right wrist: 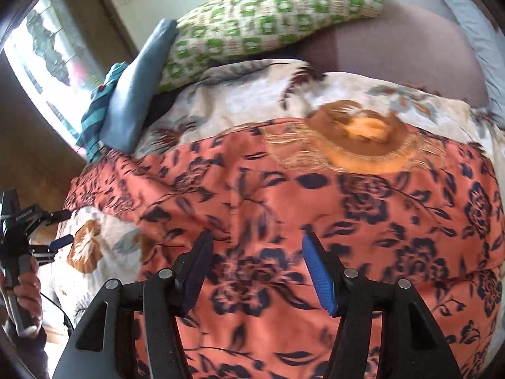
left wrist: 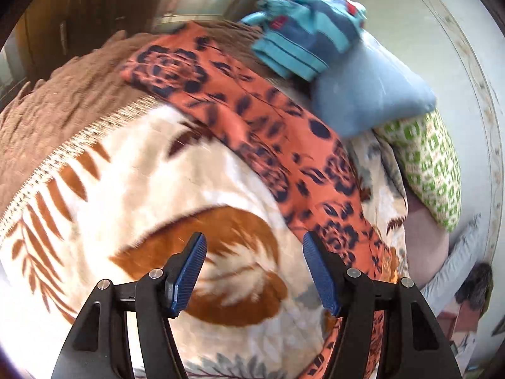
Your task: Fold small clothes
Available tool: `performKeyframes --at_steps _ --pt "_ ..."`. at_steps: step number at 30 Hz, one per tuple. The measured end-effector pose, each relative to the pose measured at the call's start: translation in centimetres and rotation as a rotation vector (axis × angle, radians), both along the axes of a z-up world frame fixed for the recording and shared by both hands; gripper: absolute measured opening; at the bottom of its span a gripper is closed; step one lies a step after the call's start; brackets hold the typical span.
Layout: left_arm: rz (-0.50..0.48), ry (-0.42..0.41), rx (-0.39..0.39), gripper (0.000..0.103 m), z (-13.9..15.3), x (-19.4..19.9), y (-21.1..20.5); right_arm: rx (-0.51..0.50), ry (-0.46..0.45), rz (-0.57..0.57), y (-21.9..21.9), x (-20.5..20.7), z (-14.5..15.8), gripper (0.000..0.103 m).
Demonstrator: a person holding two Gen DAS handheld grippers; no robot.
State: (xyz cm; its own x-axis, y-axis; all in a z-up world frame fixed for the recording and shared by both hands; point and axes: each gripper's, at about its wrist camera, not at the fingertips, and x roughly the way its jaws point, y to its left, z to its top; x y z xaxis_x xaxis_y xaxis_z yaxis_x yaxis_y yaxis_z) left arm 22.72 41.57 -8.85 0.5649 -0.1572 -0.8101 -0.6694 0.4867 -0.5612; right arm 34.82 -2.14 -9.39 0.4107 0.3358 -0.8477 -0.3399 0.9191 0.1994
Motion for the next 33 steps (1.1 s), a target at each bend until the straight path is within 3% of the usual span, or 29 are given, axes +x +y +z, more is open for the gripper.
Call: performKeyframes --at_steps 5,13,19,25,26,27,28,29,33 --pt "0.154 -0.004 -0.114 0.062 -1.9 -2.9 8.3 -0.033 -0.020 0.173 10.9 -0.4 -0.3 0.066" --pt "0.177 -0.086 -0.184 0.064 -3.4 -1.2 11.0 -0.118 -0.037 0.397 24.6 -0.1 -3.3 0.066" --pt "0.155 -0.110 -0.209 0.064 -5.0 2.0 12.2 -0.171 -0.039 0.466 30.3 0.4 -5.9 0.066" --pt "0.175 -0.131 -0.230 0.064 -5.5 3.9 12.9 -0.264 -0.051 0.489 32.8 0.6 -8.5 0.065" --pt "0.175 -0.141 -0.236 0.062 -5.6 4.2 13.0 -0.261 -0.060 0.490 32.8 0.8 -8.6 0.063" --pt "0.177 -0.147 -0.237 0.047 -5.7 4.4 13.0 -0.254 -0.067 0.489 32.9 0.9 -8.5 0.060" --pt "0.164 -0.160 -0.246 0.033 -5.8 4.7 12.9 -0.248 -0.077 0.487 32.9 1.1 -8.4 0.040" --pt "0.144 -0.166 -0.258 0.009 -6.0 5.1 12.8 -0.245 -0.083 0.489 33.1 1.2 -8.3 0.010" --pt "0.130 -0.185 -0.178 0.007 -4.6 4.8 11.4 -0.182 -0.132 0.473 31.7 1.2 -6.0 0.009"
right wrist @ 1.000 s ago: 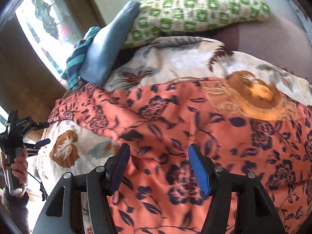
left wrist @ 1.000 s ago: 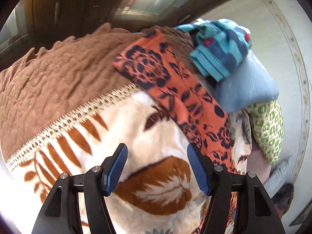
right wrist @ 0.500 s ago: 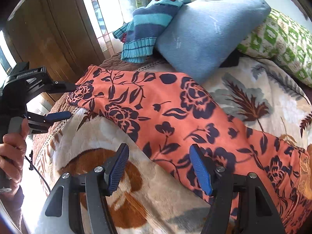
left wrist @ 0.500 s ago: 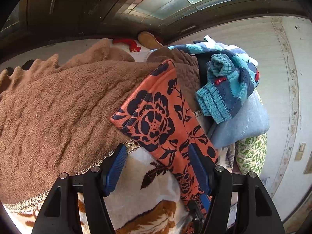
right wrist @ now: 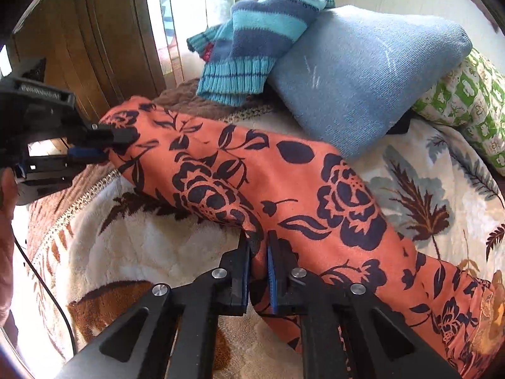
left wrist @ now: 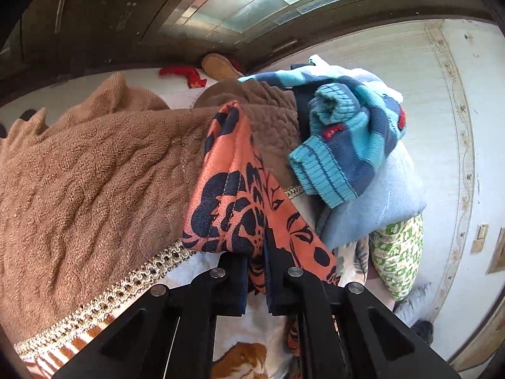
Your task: Fold small clothes
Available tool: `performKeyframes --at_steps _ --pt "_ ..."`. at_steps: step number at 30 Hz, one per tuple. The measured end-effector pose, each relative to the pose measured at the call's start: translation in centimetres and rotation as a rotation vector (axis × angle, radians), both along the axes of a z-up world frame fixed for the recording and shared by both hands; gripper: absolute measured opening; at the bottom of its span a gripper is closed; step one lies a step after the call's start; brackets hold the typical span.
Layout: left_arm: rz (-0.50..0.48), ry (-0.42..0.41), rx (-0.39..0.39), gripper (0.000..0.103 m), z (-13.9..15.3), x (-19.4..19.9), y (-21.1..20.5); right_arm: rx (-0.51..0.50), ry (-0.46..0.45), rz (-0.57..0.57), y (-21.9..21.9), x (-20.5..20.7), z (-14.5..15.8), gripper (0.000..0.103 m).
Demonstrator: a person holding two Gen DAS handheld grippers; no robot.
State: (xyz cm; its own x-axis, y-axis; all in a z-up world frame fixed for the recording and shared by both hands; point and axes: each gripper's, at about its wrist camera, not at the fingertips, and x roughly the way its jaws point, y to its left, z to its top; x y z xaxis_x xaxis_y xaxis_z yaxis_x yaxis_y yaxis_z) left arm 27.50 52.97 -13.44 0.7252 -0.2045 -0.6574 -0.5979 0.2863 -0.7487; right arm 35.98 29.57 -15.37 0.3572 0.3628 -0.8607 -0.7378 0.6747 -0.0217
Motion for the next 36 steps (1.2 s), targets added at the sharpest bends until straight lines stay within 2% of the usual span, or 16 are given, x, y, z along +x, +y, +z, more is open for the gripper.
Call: performKeyframes --at_steps 5,9,13,17,19,22,25,28,31,32,34,36 --pt "-0.021 -0.086 0.095 0.007 5.2 -0.9 -3.1 0.115 -0.008 -0.032 -3.5 -1.3 3.8 0.008" --pt "-0.092 -0.169 0.171 0.007 10.7 -0.5 -7.7 0.235 -0.009 -0.099 -8.3 -2.3 7.5 0.008" --pt "-0.232 -0.242 0.242 0.007 15.7 0.5 -15.0 0.363 0.009 -0.221 -16.0 -2.7 10.5 0.009" --pt "-0.401 -0.282 0.282 0.007 18.1 3.9 -25.0 0.483 0.067 -0.388 -26.4 -2.4 11.9 0.009" --pt "-0.492 -0.278 0.278 0.007 17.8 6.3 -30.6 0.522 0.096 -0.474 -32.1 -2.5 11.5 0.009" --pt "-0.642 -0.211 0.274 0.007 14.8 9.9 -39.7 0.540 0.153 -0.618 -40.4 -3.0 9.4 0.013" --pt "-0.765 -0.068 0.283 0.007 10.1 13.0 -48.4 0.530 0.235 -0.755 -47.8 -3.9 6.0 0.014" --pt "-0.867 0.080 0.267 0.007 5.2 14.0 -54.8 0.538 0.332 -0.859 -53.4 -5.1 2.6 0.018" --pt "-0.927 0.138 0.298 0.008 3.7 13.1 -58.1 0.562 0.361 -0.911 -57.2 -6.5 1.3 0.020" --pt "-0.941 0.134 0.315 0.009 3.9 13.0 -58.4 0.572 0.369 -0.916 -58.3 -6.8 1.1 0.026" --pt "-0.959 0.107 0.319 0.010 5.3 12.2 -57.9 0.589 0.367 -0.924 -60.0 -7.6 1.3 0.032" --pt "-0.942 0.043 0.308 0.017 7.4 10.8 -55.8 0.593 0.314 -0.954 -61.6 -8.4 2.5 0.033"
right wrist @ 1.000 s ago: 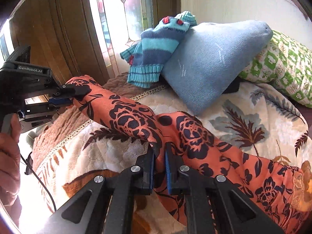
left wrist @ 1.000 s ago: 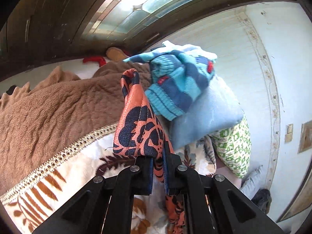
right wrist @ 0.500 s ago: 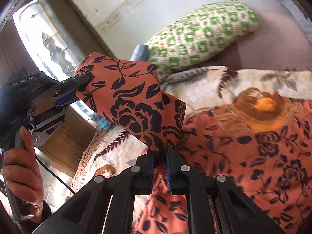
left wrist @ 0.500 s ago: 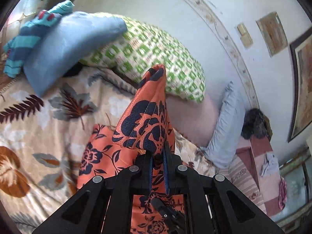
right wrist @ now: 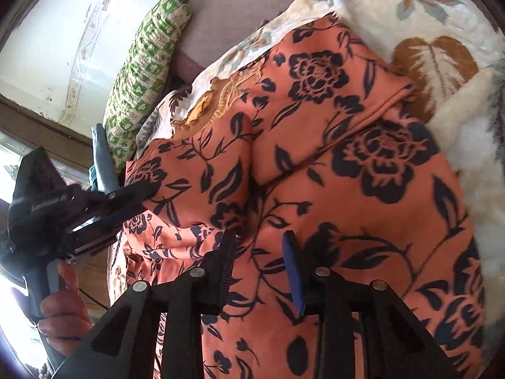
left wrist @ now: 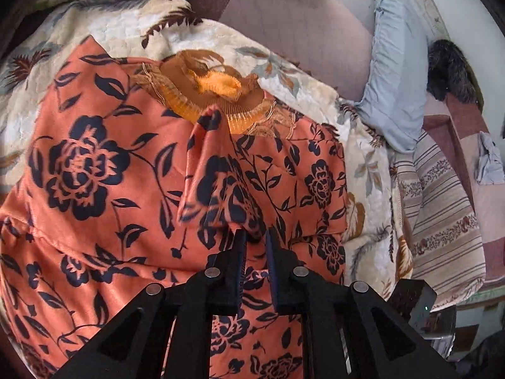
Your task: Fold small clothes
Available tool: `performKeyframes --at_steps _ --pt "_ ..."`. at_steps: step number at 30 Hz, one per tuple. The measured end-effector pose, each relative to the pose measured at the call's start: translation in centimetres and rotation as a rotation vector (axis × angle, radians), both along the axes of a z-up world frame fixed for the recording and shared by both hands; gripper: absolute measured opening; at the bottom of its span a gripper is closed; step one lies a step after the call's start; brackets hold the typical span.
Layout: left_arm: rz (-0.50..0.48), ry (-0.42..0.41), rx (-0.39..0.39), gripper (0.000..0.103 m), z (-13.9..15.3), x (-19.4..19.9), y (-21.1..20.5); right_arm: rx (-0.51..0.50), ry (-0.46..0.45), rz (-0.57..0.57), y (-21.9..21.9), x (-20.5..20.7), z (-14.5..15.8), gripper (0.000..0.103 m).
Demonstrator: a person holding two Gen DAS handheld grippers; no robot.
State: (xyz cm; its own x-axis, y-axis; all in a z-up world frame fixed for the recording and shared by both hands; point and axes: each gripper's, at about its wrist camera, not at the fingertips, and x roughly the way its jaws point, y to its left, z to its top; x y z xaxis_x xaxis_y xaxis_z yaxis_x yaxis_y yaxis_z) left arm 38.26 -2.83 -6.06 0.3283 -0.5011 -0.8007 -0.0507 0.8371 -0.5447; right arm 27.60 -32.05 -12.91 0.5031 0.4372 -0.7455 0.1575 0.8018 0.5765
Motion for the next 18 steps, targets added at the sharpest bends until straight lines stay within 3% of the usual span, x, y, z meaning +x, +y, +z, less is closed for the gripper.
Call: performKeyframes --at_steps 1,3,4,8,11,14,15,16,17,18 --pt "0.025 -0.034 0.001 0.021 1.2 -0.9 1.7 -0.013 -0.030 -0.018 -0.8 -0.1 0.9 0.035" --pt "0.112 -0.093 0.021 0.046 2.7 -3.2 6.1 -0.031 -0.092 -0.016 -1.1 0.4 2.7 0.044" --pt "0.153 -0.108 0.019 0.051 3.0 -4.6 8.0 -0.040 -0.118 0.011 -0.4 0.7 3.6 0.051" --pt "0.277 -0.030 -0.079 0.053 0.6 -7.4 13.6 -0.160 -0.197 0.229 6.6 2.8 6.0 0.074" --pt "0.308 0.054 -0.119 0.052 -2.2 -8.0 14.9 -0.332 -0.199 0.368 13.6 3.9 5.3 0.074" --pt "0.314 0.102 -0.145 0.052 -4.3 -6.7 14.5 -0.552 -0.193 0.422 18.9 4.9 3.4 0.074" --pt "0.325 0.113 -0.146 0.051 -4.8 -6.0 14.4 -0.626 -0.198 0.427 20.1 5.3 2.8 0.072" --pt "0.330 0.119 -0.145 0.049 -5.1 -5.4 14.4 -0.671 -0.201 0.427 20.7 5.8 2.4 0.063" --pt "0.339 0.124 -0.129 0.034 -5.7 -3.8 13.9 -0.683 -0.198 0.430 20.7 6.6 2.3 0.034" --pt "0.342 0.129 -0.115 0.012 -5.9 -3.1 14.1 -0.660 -0.182 0.429 20.1 7.4 2.4 0.015"
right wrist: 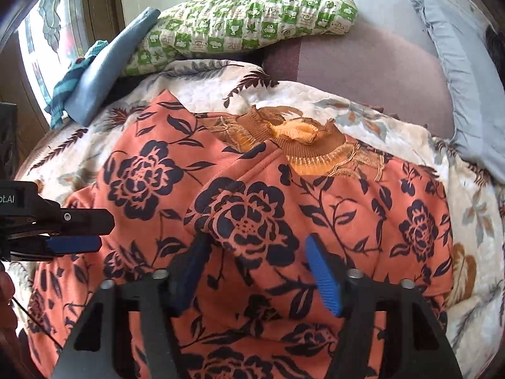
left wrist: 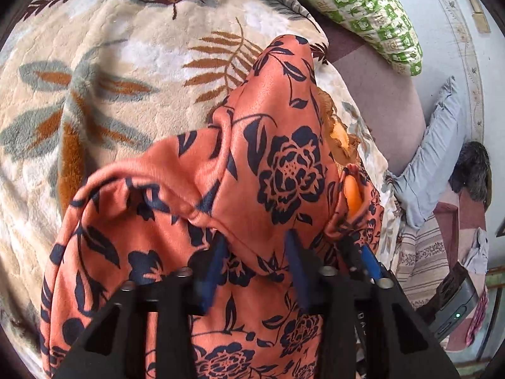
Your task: Fold small clothes
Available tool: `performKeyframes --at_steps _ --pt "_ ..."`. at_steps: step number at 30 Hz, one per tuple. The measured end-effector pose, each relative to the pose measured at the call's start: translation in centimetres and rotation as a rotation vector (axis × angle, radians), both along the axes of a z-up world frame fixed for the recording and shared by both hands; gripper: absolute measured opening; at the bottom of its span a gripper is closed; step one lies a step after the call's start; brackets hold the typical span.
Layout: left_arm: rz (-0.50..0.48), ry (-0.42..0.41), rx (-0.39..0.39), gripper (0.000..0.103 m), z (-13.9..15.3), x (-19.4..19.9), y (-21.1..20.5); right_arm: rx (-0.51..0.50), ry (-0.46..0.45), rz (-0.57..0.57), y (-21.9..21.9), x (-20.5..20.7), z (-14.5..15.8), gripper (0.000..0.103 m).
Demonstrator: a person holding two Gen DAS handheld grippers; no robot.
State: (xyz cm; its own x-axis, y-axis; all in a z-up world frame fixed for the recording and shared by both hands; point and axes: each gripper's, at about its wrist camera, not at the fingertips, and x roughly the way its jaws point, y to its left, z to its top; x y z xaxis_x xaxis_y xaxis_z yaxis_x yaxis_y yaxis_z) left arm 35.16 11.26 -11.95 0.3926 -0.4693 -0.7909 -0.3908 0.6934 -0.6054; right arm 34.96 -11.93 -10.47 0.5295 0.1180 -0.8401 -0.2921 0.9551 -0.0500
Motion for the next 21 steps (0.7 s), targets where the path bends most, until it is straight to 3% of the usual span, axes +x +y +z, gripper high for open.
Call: performKeyframes --at_steps 1,3,5,10,13,15,17,19,20,21 --pt "0.004 -0.005 -0.004 0.011 0.1 0.5 0.2 0.047 0.009 -0.030 -1.4 0.6 0.7 0.005" --pt "0.023 -0.042 -0.001 0.011 0.6 1.0 0.8 0.177 -0.044 -0.140 -6.3 0.8 3.1 0.004" --pt "0.017 -0.061 0.038 0.011 0.8 1.0 1.1 0.274 -0.040 -0.283 -12.4 0.6 3.7 0.004" --pt "-0.007 0.008 0.053 0.011 -0.2 -0.8 1.2 0.370 0.160 -0.584 -25.1 -2.2 -1.8 0.010" --pt "-0.126 -0.016 0.036 0.012 0.6 -2.5 0.4 0.505 0.141 -0.646 -29.3 -4.3 -2.0 0.012" --pt "-0.204 -0.085 0.057 0.013 2.7 -3.5 -0.2 0.576 0.102 -0.627 -30.4 -4.7 -1.0 0.025" --pt "-0.223 -0.172 0.121 0.021 5.7 -3.5 -0.3 0.625 0.076 -0.572 -30.0 -3.9 0.0 0.056" --pt "-0.211 -0.241 0.203 0.041 8.1 -2.3 -0.1 0.688 0.097 -0.490 -28.7 -1.9 0.2 0.072" --pt "-0.202 -0.255 0.247 0.058 8.8 -1.2 0.0 0.707 0.122 -0.457 -27.7 -0.6 0.0 0.074" --pt "-0.195 -0.255 0.283 0.063 9.1 0.1 0.2 0.704 0.135 -0.440 -26.7 0.3 -0.2 0.074"
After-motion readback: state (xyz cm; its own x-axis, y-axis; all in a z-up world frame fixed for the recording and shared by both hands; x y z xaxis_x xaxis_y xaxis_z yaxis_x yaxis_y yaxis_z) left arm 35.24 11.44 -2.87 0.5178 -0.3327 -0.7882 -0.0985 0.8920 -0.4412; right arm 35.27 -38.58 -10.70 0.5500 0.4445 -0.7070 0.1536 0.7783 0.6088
